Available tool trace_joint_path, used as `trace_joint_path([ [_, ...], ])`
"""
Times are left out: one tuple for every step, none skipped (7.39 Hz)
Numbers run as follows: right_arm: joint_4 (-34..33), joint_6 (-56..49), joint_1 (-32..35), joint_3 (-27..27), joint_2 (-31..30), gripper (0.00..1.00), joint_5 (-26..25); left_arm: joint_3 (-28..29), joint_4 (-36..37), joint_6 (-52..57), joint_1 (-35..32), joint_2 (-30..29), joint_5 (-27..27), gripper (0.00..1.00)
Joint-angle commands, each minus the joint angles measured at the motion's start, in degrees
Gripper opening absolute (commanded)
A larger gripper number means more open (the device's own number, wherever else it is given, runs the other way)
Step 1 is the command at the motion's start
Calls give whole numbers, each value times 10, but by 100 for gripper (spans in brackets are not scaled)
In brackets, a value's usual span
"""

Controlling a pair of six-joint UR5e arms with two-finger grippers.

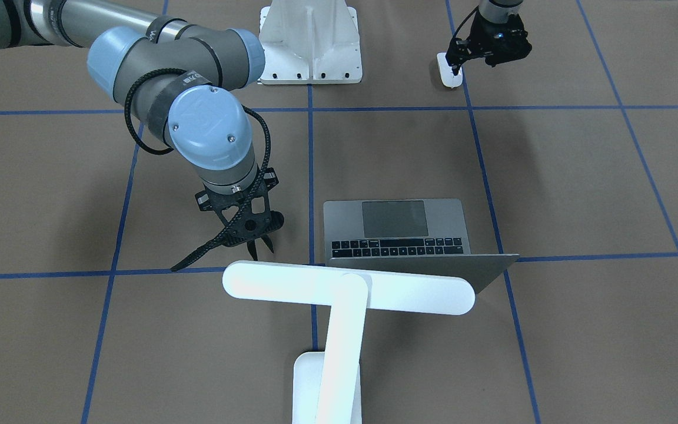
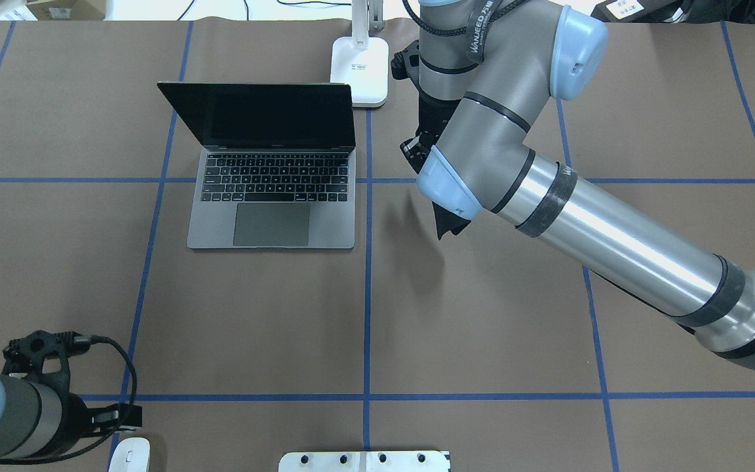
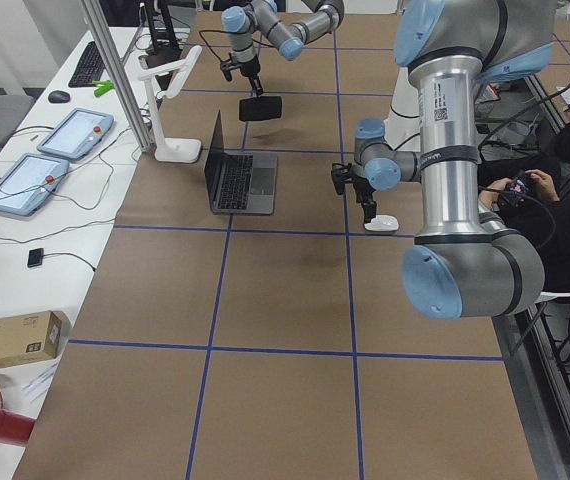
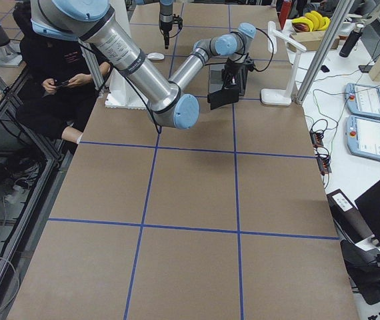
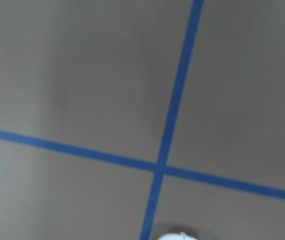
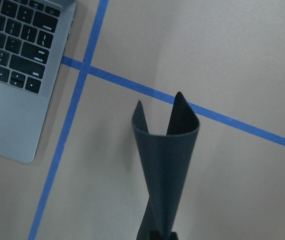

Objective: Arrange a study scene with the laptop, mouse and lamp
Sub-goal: 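Carry the mouse pad beside the laptop while the left gripper reaches the mouse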

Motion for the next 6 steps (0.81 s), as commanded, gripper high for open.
trace_joint_path([
  [3, 6, -2, -7, -2, 16, 0, 1, -14, -10, 31, -2, 20, 99],
  [-4, 16, 1, 1, -1, 16, 1, 1, -16, -10, 34, -2, 23, 99],
  [-7, 30, 2, 3, 1, 16, 1, 2, -16, -11, 35, -2, 23, 99],
  [-8, 31, 2, 7, 2, 16, 4, 4, -16, -11, 38, -2, 23, 99],
  [-36, 36, 2, 37, -1, 16, 7, 5, -17, -11, 40, -2, 23, 99],
  [-68, 36, 3, 65, 0, 17, 7, 8, -23, -11, 42, -3, 23, 99],
])
